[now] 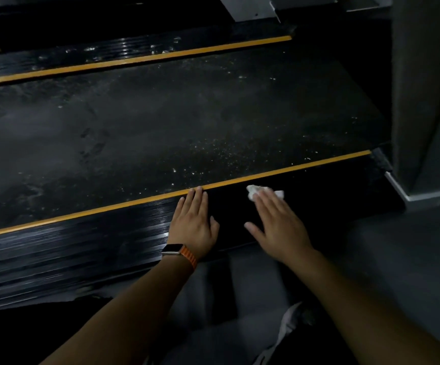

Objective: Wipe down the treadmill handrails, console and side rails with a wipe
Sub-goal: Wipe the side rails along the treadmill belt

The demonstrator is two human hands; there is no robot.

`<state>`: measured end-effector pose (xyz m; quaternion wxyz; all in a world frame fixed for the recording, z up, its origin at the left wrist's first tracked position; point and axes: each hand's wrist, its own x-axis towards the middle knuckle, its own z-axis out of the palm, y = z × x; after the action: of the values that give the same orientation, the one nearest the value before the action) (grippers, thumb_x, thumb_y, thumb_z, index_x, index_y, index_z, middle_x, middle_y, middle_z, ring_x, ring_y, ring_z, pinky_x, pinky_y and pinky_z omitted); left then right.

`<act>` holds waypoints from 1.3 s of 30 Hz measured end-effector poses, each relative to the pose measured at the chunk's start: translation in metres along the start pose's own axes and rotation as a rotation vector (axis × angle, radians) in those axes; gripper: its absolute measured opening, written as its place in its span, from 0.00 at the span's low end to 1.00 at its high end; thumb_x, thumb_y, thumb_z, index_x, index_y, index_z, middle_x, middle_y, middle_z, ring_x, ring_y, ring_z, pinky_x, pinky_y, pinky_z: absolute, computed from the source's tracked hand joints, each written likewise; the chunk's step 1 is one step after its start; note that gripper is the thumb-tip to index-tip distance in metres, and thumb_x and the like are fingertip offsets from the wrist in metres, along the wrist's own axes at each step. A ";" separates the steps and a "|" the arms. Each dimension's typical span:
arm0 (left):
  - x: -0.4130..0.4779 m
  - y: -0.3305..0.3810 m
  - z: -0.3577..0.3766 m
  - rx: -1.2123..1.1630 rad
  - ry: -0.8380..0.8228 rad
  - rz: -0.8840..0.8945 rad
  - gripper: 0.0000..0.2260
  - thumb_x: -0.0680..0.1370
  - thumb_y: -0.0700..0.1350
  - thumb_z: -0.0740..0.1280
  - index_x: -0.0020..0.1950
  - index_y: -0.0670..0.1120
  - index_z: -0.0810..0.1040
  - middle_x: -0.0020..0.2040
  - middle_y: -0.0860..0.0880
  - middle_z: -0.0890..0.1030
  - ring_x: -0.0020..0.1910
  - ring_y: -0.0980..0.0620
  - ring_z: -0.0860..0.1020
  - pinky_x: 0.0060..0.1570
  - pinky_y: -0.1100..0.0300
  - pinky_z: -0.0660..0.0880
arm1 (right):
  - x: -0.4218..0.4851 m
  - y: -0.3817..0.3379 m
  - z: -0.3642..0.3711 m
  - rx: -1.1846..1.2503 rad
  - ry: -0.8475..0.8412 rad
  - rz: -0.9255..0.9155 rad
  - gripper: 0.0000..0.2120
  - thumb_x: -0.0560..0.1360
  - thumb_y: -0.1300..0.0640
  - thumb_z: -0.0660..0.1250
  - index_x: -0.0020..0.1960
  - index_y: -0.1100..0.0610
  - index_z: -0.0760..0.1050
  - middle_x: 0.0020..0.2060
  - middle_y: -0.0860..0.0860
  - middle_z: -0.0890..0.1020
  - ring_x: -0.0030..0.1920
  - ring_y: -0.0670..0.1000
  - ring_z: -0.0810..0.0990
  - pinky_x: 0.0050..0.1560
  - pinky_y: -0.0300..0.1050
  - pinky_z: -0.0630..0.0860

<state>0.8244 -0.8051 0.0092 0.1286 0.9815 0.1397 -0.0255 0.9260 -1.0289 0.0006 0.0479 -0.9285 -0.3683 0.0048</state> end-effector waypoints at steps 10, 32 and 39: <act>0.009 0.026 0.006 0.011 -0.009 -0.004 0.34 0.80 0.58 0.43 0.84 0.42 0.54 0.84 0.44 0.52 0.83 0.47 0.47 0.81 0.51 0.44 | -0.022 0.007 0.011 0.017 0.101 -0.053 0.36 0.84 0.36 0.53 0.82 0.61 0.62 0.82 0.57 0.63 0.84 0.55 0.55 0.81 0.58 0.60; 0.008 0.028 0.003 -0.012 0.026 -0.002 0.33 0.81 0.57 0.47 0.83 0.42 0.56 0.84 0.43 0.54 0.83 0.48 0.49 0.81 0.53 0.44 | -0.060 -0.016 0.022 0.068 0.201 -0.223 0.34 0.82 0.41 0.61 0.80 0.61 0.66 0.81 0.58 0.65 0.83 0.56 0.58 0.82 0.53 0.55; 0.009 0.029 0.003 -0.012 0.014 -0.005 0.33 0.81 0.57 0.47 0.83 0.42 0.54 0.84 0.44 0.52 0.83 0.48 0.48 0.80 0.54 0.42 | -0.071 0.050 0.025 0.111 0.416 0.002 0.26 0.83 0.53 0.65 0.77 0.66 0.70 0.77 0.62 0.69 0.80 0.60 0.64 0.75 0.65 0.68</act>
<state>0.8415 -0.8301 0.0127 0.1333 0.9805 0.1433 -0.0182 0.9071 -1.1115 -0.0308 0.1738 -0.9057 -0.3489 -0.1666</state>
